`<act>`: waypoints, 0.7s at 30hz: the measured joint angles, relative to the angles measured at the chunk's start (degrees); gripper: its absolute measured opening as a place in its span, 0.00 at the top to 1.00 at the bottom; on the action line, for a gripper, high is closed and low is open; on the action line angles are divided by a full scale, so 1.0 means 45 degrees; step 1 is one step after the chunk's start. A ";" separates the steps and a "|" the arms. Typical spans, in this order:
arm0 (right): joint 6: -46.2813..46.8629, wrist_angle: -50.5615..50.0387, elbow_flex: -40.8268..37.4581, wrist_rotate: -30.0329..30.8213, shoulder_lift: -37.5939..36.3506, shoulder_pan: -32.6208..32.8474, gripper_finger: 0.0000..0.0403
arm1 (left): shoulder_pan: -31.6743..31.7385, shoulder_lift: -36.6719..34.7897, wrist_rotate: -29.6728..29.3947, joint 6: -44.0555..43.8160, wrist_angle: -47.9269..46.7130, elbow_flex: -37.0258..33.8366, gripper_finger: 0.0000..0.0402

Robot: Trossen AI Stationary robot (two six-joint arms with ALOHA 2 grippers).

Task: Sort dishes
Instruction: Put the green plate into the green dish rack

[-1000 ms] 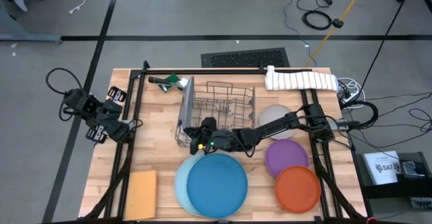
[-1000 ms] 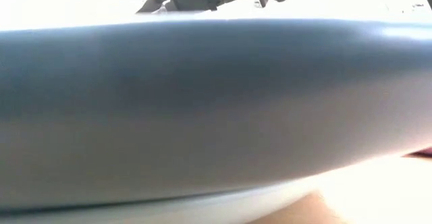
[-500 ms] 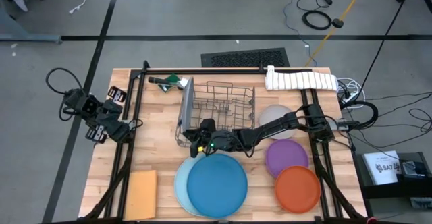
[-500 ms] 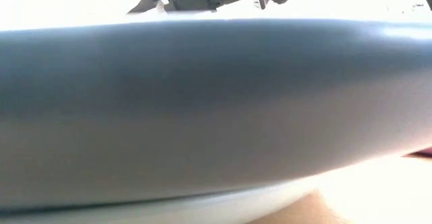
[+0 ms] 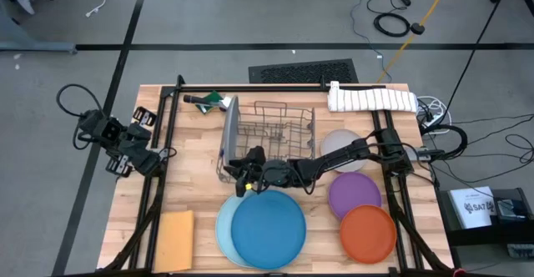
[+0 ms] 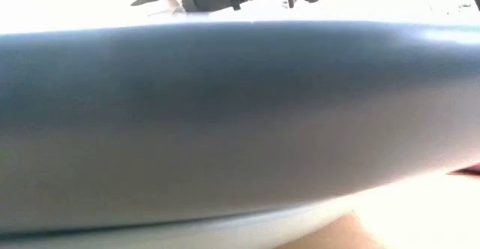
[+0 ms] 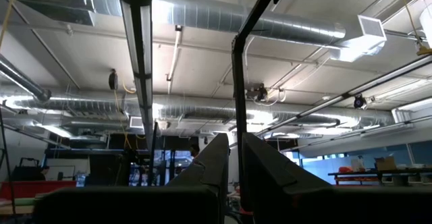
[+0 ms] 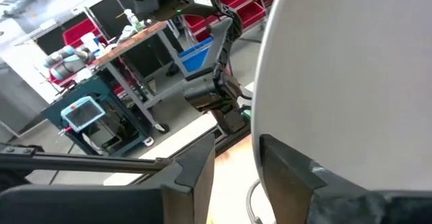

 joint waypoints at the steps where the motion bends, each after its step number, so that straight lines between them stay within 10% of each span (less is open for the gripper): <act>1: -0.0019 0.0051 0.0003 -0.0040 -0.0005 0.0002 0.70 | 0.0000 0.0000 0.0000 -0.0001 -0.0003 0.0000 0.89; 21: -0.0336 0.0061 0.0039 -0.1172 -0.0043 0.0014 0.53 | 0.0003 0.0000 0.0000 -0.0001 0.0000 0.0000 0.89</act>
